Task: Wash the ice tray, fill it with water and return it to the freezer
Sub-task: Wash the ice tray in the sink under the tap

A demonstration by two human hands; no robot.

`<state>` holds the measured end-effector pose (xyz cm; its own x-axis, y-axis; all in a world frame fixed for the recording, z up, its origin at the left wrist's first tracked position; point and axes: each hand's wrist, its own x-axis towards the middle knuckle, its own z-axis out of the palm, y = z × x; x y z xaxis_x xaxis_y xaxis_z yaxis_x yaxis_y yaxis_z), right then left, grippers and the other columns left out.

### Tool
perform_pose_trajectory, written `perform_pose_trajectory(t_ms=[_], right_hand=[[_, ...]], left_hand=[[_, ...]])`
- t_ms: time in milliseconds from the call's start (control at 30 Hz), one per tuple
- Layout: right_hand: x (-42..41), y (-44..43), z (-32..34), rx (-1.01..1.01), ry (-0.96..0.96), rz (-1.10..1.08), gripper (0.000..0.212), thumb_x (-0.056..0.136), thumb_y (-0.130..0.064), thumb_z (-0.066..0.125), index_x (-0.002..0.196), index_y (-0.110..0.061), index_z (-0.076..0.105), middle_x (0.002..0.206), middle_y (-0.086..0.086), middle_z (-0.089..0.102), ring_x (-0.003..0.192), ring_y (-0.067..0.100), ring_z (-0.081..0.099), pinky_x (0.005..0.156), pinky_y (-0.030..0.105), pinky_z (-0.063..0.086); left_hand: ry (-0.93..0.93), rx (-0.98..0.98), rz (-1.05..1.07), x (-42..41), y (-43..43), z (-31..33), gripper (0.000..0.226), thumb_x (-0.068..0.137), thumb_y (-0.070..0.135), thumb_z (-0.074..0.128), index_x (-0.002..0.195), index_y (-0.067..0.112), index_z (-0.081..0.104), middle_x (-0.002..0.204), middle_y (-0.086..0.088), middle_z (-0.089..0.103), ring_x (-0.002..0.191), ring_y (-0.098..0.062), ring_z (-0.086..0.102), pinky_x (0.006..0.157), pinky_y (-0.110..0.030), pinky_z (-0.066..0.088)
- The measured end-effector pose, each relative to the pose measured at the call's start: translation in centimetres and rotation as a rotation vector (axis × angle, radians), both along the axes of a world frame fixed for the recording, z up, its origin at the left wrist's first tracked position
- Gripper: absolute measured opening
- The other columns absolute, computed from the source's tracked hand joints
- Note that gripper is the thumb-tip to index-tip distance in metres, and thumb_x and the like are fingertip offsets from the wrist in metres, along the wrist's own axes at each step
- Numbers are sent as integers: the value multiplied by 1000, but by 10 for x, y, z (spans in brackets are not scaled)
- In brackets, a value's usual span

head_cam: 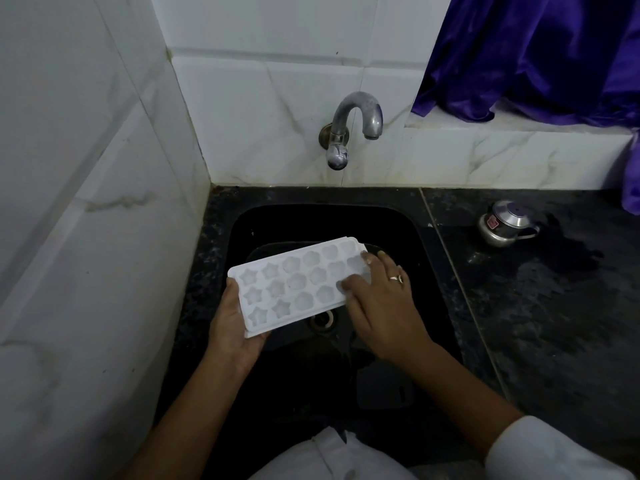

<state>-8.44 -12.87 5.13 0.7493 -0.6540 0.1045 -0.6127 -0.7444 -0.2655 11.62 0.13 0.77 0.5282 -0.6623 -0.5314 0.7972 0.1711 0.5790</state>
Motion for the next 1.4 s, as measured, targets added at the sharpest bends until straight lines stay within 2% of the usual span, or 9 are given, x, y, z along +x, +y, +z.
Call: perform_pose_trajectory(t_ms=[233,533,667,767,833,933,1067,1233,1400], right_hand=[[2,-1,4,11,-26,-19,36,100,-39,38,122,-28,65,159,15,38,151,39,27,120,64,24],[8,13,0,-40,70,158,39,104,-44,35,131,-28,58,161,14,33,154,37,20,123,61,17],[16,15,1,-16,57,123,40,105,-47,32,119,-26,64,160,14,35,154,37,19,124,60,14],[9,14,-1,-37,58,176,40,107,-47,32,130,-29,59,161,12,34,155,36,18,124,61,14],[8,8,3,-34,39,135,39,107,-47,31,129,-35,61,161,11,34,155,36,18,124,61,12],[18,11,6,5,27,77,42,105,-47,30,117,-27,64,162,12,34,155,35,17,125,59,12],[9,15,-3,-59,55,154,38,106,-47,33,132,-29,57,161,11,32,155,36,17,123,63,14],[15,11,-2,-32,27,75,35,106,-45,34,121,-27,60,161,13,33,155,36,16,124,63,12],[3,10,-5,-69,62,148,37,107,-46,35,137,-36,53,162,10,29,156,36,14,124,64,10]], left_hand=[[4,0,20,0,-2,4,58,109,54,38,145,13,59,137,-14,70,123,-31,70,93,-49,61],[-33,29,1,-1,-4,0,67,106,60,40,149,10,56,142,-18,66,132,-37,62,113,-57,45],[-38,34,-16,-5,-5,1,65,107,58,40,147,11,57,139,-18,68,131,-37,64,113,-57,46],[-50,40,-6,0,-6,1,66,107,59,39,148,11,56,141,-18,66,131,-36,63,111,-56,47],[-56,35,-1,0,-7,5,61,108,57,38,142,12,61,136,-15,71,123,-32,70,103,-53,52],[-56,17,-17,-8,-11,10,56,109,54,37,132,13,66,124,-14,76,108,-29,76,94,-50,55],[-19,33,14,0,-9,5,61,109,56,39,144,11,60,137,-17,69,125,-34,67,104,-54,51],[-47,22,-14,-13,-12,11,54,110,53,36,128,12,68,119,-14,78,101,-28,78,89,-49,56],[-19,42,38,-2,-6,6,56,108,55,40,136,12,65,131,-16,73,116,-32,73,96,-52,55]])
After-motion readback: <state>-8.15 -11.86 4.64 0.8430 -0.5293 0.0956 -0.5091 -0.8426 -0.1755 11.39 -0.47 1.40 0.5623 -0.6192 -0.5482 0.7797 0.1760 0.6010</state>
